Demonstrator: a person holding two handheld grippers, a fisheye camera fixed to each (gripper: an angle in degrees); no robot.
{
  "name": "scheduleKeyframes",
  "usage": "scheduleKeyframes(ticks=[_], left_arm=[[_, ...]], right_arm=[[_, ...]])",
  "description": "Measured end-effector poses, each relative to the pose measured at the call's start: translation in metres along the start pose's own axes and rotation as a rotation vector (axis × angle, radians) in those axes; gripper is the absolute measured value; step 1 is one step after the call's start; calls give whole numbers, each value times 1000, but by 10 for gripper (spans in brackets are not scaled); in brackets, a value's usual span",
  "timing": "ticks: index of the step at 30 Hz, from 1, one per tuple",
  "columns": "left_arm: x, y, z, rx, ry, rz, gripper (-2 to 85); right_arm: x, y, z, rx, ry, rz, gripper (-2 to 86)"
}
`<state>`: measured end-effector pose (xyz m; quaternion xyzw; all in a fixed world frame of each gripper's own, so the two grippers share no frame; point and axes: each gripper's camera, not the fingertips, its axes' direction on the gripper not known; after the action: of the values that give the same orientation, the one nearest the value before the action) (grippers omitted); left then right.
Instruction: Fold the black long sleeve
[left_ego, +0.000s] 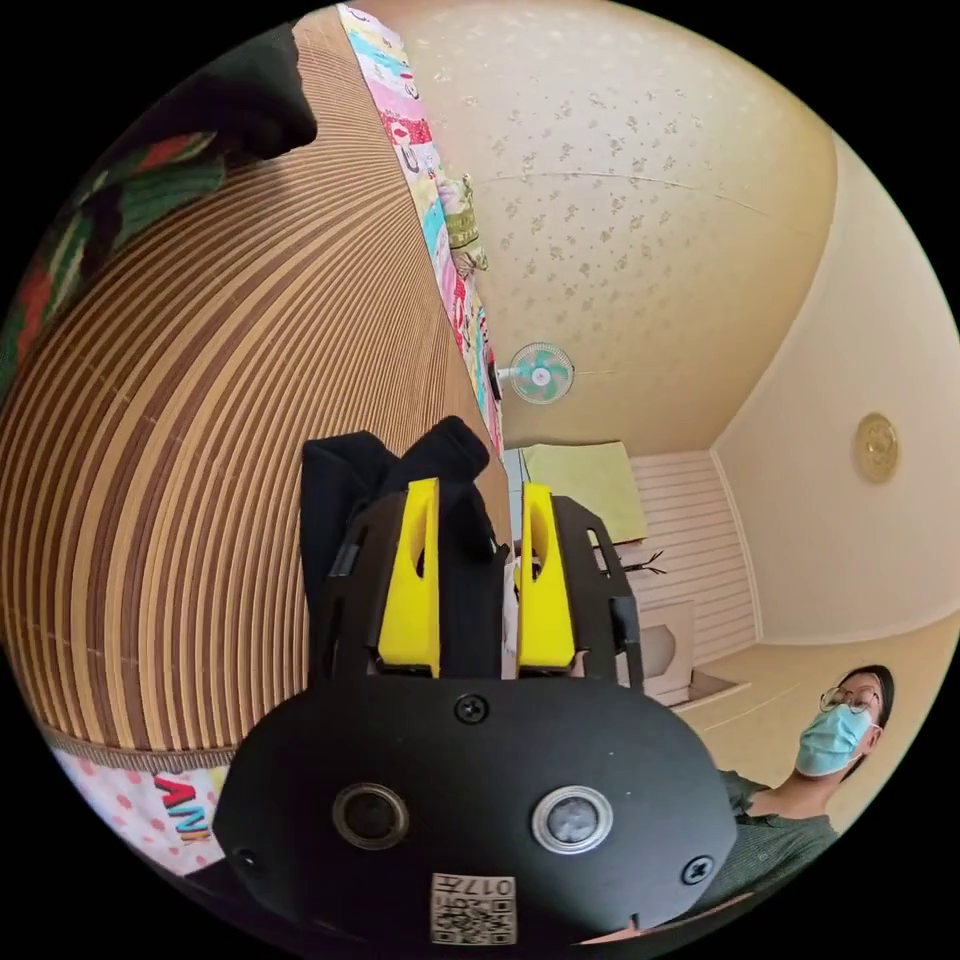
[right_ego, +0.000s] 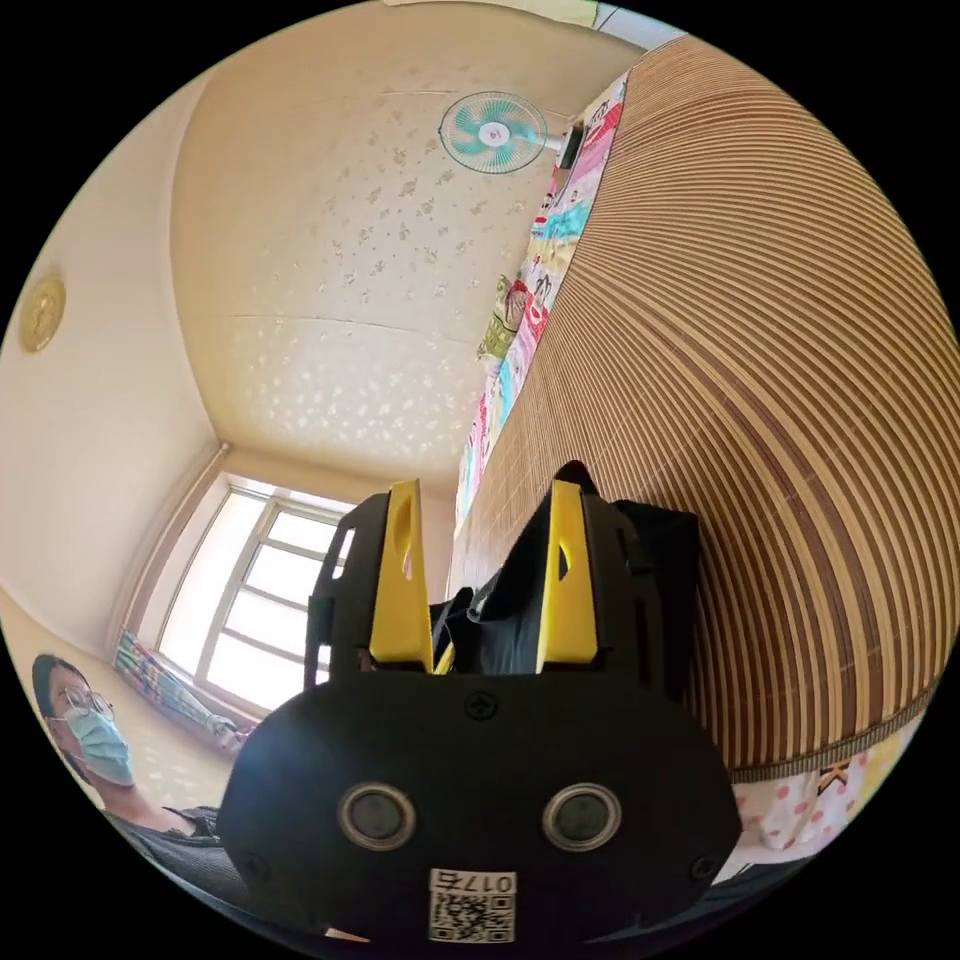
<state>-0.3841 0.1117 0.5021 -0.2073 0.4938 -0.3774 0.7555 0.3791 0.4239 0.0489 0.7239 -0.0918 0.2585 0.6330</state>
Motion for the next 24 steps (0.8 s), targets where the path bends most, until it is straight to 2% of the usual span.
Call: scheduleKeyframes(ticks=[2,3,5,9,11,14,16,18,19,21,23,24], left_arm=[[6,44,-16,63,-208,92,129],[7,55,-16,52,-259,111,130],[2,97,-11,-80,-404,138,132],[-21,145,1,-249,-415,30,113],[-26,158,5,-266,-288,-45,104],[14,161,27,-260,-356,87,90],[50,165,54,-281,-421,227,87],[81,174,86,-315,-469,361,85],[98,182,108,-342,-511,436,83],[117,195,133,-363,-573,534,80],[134,210,149,-352,-637,634,85],[138,214,149,-345,-626,662,87]], right_arm=[[-17,21,5,-46,61,-95,151],[-28,36,15,-132,96,-169,142],[-45,60,38,-296,122,-275,130],[-89,107,125,-714,150,-425,147],[-109,121,175,-878,148,-426,184],[-145,140,259,-1129,101,-399,271],[-170,153,302,-1277,172,-450,289],[-190,171,345,-1399,448,-569,253],[-193,176,355,-1444,519,-606,234],[-193,194,376,-1573,798,-778,115],[-200,188,367,-1542,852,-904,80],[-209,167,349,-1499,749,-877,74]])
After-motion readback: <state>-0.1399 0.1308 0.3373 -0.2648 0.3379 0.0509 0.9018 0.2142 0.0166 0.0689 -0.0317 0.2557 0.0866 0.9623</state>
